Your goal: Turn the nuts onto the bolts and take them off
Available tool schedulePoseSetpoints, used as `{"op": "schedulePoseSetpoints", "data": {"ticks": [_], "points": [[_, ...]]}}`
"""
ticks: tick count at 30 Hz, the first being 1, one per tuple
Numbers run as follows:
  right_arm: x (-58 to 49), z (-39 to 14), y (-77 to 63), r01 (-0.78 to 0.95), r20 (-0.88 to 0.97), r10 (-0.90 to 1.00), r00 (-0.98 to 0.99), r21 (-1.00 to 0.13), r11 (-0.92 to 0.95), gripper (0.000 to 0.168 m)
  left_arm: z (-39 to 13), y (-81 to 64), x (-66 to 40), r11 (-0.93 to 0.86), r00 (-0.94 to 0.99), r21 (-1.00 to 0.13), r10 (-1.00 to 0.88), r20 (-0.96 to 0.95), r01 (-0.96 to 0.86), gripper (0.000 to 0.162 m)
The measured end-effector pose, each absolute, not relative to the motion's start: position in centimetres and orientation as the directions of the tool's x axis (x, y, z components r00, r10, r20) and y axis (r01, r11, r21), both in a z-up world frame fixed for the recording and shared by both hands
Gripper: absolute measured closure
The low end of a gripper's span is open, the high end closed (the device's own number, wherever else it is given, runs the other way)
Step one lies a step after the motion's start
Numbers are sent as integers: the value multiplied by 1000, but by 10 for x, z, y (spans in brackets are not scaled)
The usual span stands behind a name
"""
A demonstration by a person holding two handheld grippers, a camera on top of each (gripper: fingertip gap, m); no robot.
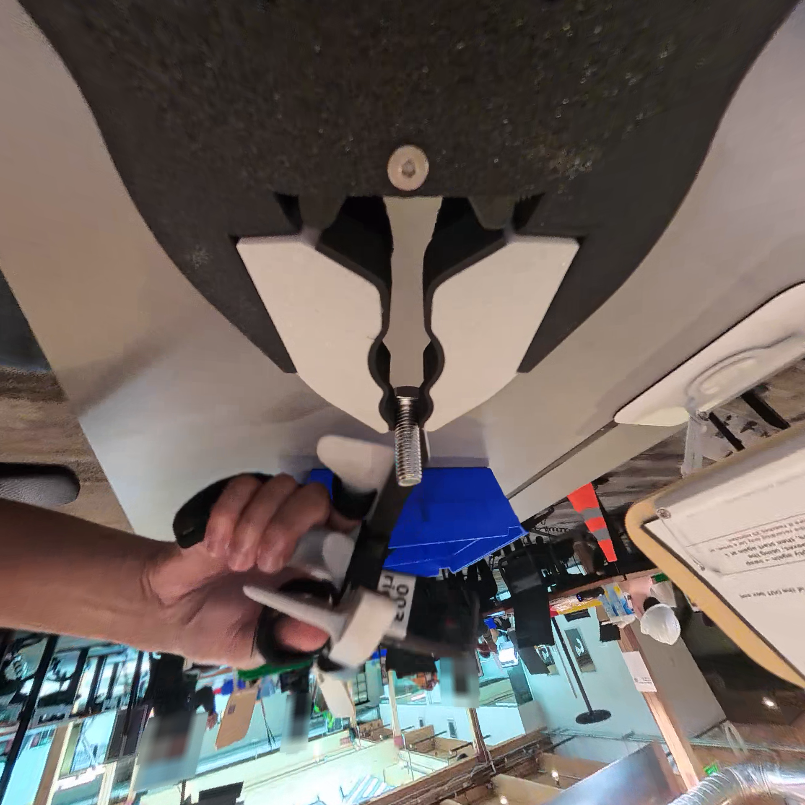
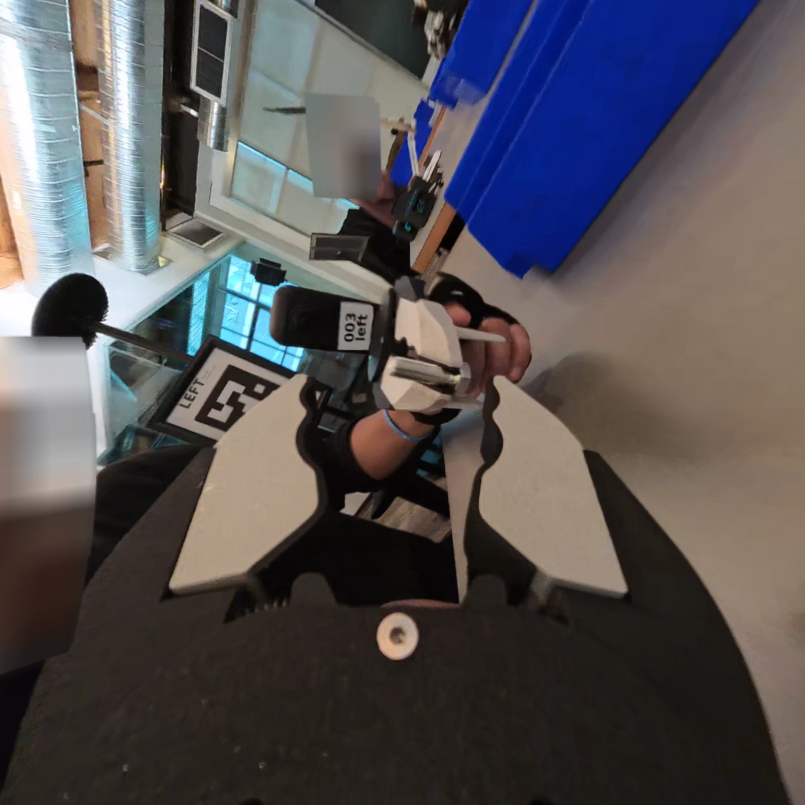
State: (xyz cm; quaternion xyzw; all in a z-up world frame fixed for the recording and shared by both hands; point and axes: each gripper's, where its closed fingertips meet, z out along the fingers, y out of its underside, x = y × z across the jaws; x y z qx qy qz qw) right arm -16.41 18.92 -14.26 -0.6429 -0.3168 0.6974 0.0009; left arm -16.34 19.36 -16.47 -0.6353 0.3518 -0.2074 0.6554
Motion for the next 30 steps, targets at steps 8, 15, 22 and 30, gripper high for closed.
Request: {"op": "schedulePoseSetpoints", "data": {"ticks": [8, 15, 22, 30], "points": [[-175, -160, 180, 442, -920, 326, -216, -390, -808, 125, -171, 192, -157, 114, 647, -968, -725, -236, -225, 153], [-176, -165, 181, 447, -931, 291, -222, -363, -818, 128, -176, 193, -156, 92, 653, -967, -722, -230, -238, 153], [-167, -157, 196, 411, -892, 422, -163, -450, -793, 128, -167, 187, -169, -100, 721, -993, -693, 24, -63, 105], [-46, -37, 357, 242, -214, 862, 460, -903, -354, 128, -185, 196, -200, -253, 795, -967, -579, 182, 37, 102]]}}
